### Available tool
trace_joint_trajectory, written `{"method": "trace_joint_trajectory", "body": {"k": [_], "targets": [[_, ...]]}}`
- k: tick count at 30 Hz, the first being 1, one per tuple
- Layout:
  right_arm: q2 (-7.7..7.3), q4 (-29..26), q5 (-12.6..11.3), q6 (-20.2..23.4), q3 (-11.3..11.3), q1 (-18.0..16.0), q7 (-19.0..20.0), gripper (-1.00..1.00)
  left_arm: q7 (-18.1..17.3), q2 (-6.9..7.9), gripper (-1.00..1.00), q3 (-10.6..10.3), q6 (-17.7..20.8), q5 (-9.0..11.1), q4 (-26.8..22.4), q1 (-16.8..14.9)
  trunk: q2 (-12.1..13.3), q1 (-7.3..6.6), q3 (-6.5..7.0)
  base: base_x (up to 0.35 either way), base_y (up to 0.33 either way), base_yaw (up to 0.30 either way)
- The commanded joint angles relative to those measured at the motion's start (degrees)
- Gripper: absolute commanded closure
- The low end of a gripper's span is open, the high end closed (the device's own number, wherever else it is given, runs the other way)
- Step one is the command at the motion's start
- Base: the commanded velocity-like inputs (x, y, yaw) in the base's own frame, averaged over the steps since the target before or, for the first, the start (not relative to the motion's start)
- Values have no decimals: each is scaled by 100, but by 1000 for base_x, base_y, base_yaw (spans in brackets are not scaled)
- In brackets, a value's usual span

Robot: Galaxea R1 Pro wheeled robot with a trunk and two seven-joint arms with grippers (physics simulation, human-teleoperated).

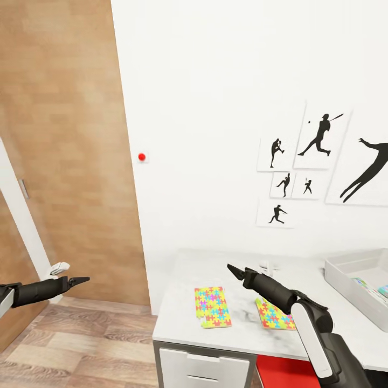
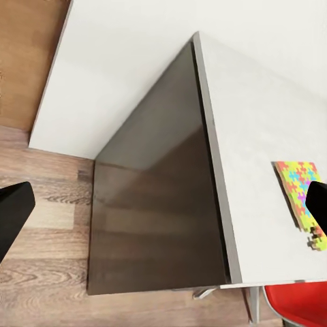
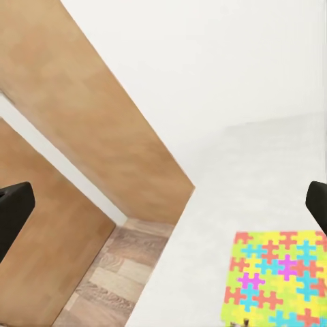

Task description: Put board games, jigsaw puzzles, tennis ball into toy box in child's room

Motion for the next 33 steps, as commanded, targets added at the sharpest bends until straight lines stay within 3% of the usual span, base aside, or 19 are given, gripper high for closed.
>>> {"method": "trace_joint_trajectory", "body": {"k": [1, 8, 11, 17, 20, 21, 26, 33], "targets": [[37, -2, -23, 48, -9, -3, -62, -100, -23, -3, -100, 47, 59, -38, -5, -2, -5, 2, -3, 0, 142, 0], [378, 50, -34, 452, -4, -66, -845, -100, -23, -9, -100, 44, 57, -35, -5, -2, -5, 2, -3, 0, 139, 0], [527, 98, -45, 757, -2, -273, -1269, -100, -27, -9, -100, 49, 53, -36, -5, -2, -5, 2, -3, 0, 50, 0], [733, 622, -57, 1507, -4, -1194, -2064, -100, -127, -4, -100, 56, 51, -40, -5, -2, -5, 2, -3, 0, 19, 0], [799, 1287, -62, 1785, -8, -1745, -2382, -100, -224, -2, -100, 58, 43, -43, -5, -2, -5, 2, -3, 0, 35, 0], [826, 1815, -61, 1882, -21, -2081, -2547, -100, -290, -2, -100, 58, 39, -48, -5, -2, -5, 2, -3, 0, 128, 0], [804, 2984, -68, 1929, -60, -2692, -2748, -100, -403, -2, -100, 56, 41, -53, -5, -2, -5, 2, -3, 0, 197, 0], [755, 3532, -43, 1908, -80, -2980, -2838, -100, -455, 5, -100, 52, 29, -61, -5, -2, -5, 2, -3, 0, 119, 0]]}}
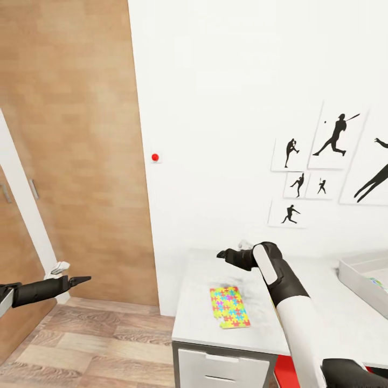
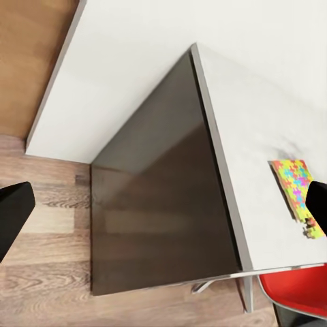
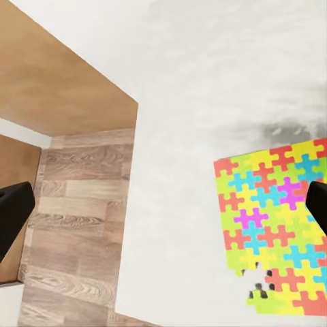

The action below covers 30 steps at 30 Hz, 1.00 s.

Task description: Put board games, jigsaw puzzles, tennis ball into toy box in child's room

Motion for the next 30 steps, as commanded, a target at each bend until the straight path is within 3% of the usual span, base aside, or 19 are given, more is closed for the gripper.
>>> {"method": "trace_joint_trajectory", "body": {"k": [1, 10, 18, 30], "targets": [[2, 26, -54, 17, -16, -19, -63, -100, -27, -1, -100, 48, 59, -42, -4, -2, -5, 3, -3, 0, 56, 0], [-58, 144, -17, 12, -19, -92, -93, -100, -28, 7, -100, 47, 47, -48, -4, -2, -5, 3, -17, 20, 110, 0], [-335, 200, -32, 11, -23, -102, -97, -100, -37, 17, -100, 43, 46, -46, -4, -2, -5, 3, -78, 6, 23, 0], [-560, 397, -31, -7, -24, -100, -96, -100, -45, 19, -100, 46, 47, -44, -4, -2, -5, 3, -187, 1, 2, 0]]}}
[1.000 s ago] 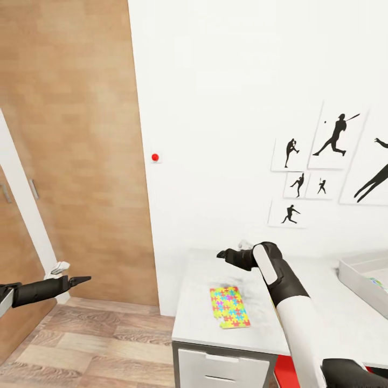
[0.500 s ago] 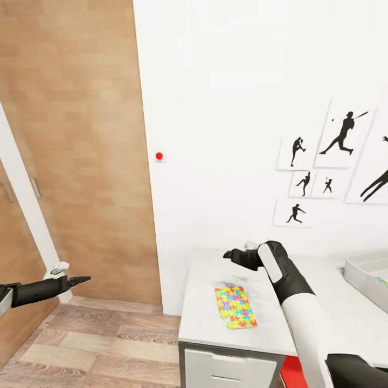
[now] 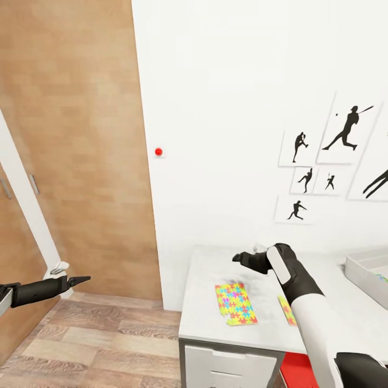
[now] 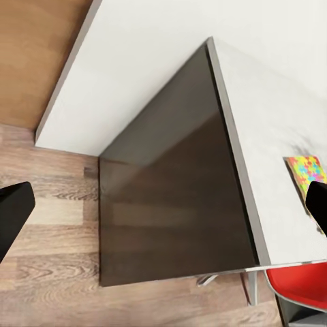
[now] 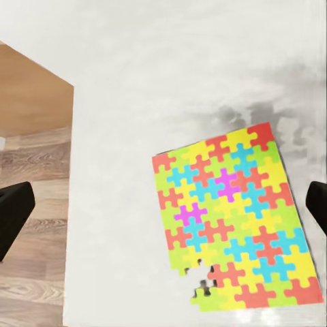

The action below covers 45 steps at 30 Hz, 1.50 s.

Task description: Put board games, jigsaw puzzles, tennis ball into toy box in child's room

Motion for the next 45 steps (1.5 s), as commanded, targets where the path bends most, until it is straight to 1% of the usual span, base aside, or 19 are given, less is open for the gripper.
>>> {"method": "trace_joint_trajectory", "body": {"k": [1, 4, 7, 15, 17, 20, 24, 27, 28, 34, 35, 38, 41, 45], "targets": [[-21, 20, -70, 14, -3, 0, -53, -100, -25, -2, -100, 48, 62, -39, -4, -3, -6, 2, -12, 0, 0, 0], [-74, 87, -69, -6, -3, 2, -53, -100, -59, -2, -100, 44, 65, -31, -4, -3, -6, 2, -40, 0, 0, 0], [-97, 116, -69, -36, -3, 5, -53, -100, -188, -5, -100, 43, 76, -29, -4, -3, -6, 2, -68, 0, 0, 0], [-109, 194, -67, -110, 5, 12, -49, -100, -1018, -44, -100, 53, 153, -36, -4, -3, -6, 2, -143, 0, 0, 0], [-110, 202, -61, -115, 5, 12, -47, -100, -1132, -64, -100, 55, 178, -34, -4, -6, -6, 2, -162, 0, 0, 0], [-111, 205, -50, -121, 6, 13, -46, -100, -1190, -168, -100, 53, 216, -32, -6, -13, -6, 2, -190, 0, 0, 0], [-111, 206, -46, -127, 6, 13, -45, -100, -1123, -365, -100, 47, 232, -34, -17, -37, -6, 2, -228, 0, 0, 0], [-111, 207, -44, -133, 6, 13, -45, -100, -1010, -521, -100, 44, 239, -57, -46, -53, -6, 2, -256, 0, 0, 0], [-111, 207, -44, -136, 6, 13, -45, -100, -866, -629, -100, 40, 243, -71, -73, -61, -6, 2, -265, 0, 0, 0], [-111, 207, -43, -180, 16, 13, -45, -100, -133, -863, -100, 44, 255, -66, -116, -70, -6, 2, -321, 0, 0, 0], [-111, 207, -43, -198, 19, 13, -43, -100, 67, -970, -100, 44, 244, -58, -120, -71, -6, 2, -331, 0, 0, 0], [-111, 207, -41, -221, 33, 13, -39, -100, 243, -1143, -100, 44, 239, -45, -125, -72, -6, 2, -359, 0, 0, 0], [-111, 207, -42, -228, 45, 13, -37, -100, 222, -1204, -100, 42, 254, -47, -126, -73, -6, 2, -387, 0, 41, 0], [-116, 207, -41, -234, 43, 13, -30, -100, 151, -1239, -100, 40, 285, -56, -127, -73, -6, 2, -425, 0, 162, 0]]}}
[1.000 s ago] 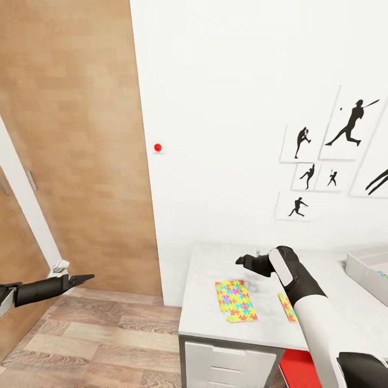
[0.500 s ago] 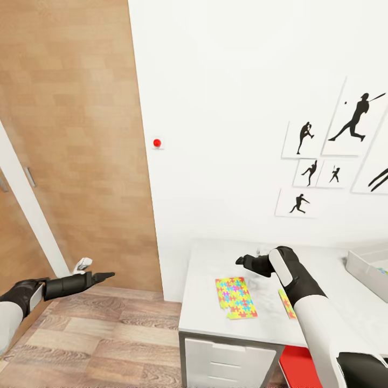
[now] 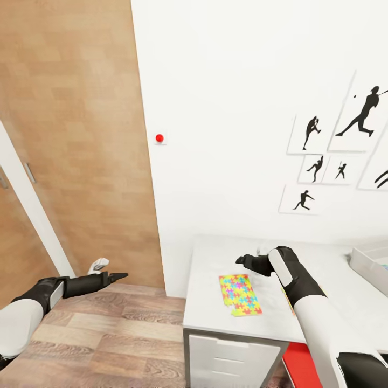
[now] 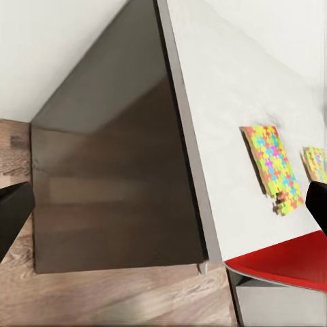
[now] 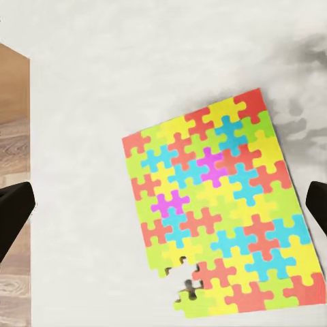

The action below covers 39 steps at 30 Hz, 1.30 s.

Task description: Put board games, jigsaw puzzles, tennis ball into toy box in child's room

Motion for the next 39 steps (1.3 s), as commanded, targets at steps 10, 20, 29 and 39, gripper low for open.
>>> {"method": "trace_joint_trajectory", "body": {"k": [10, 20, 29, 39], "targets": [[-11, -7, -63, 17, -26, -5, -36, -100, -111, -11, -100, 56, 79, -23, -12, -6, -14, 4, -108, 0, 160, 0], [-21, -7, -63, 17, -31, -5, -26, -100, -523, -13, -100, 52, 79, -22, -13, -6, -14, 4, -201, 0, 18, 0], [-117, -25, -63, 17, -32, -13, -39, -100, -843, -12, -100, 30, 77, -21, -13, -6, -14, 4, -286, 0, 1, 0], [-303, -112, -63, 18, -39, -20, -47, -100, -884, -12, -100, 30, 71, -21, -13, -6, -14, 4, -379, 0, 0, 0]]}}
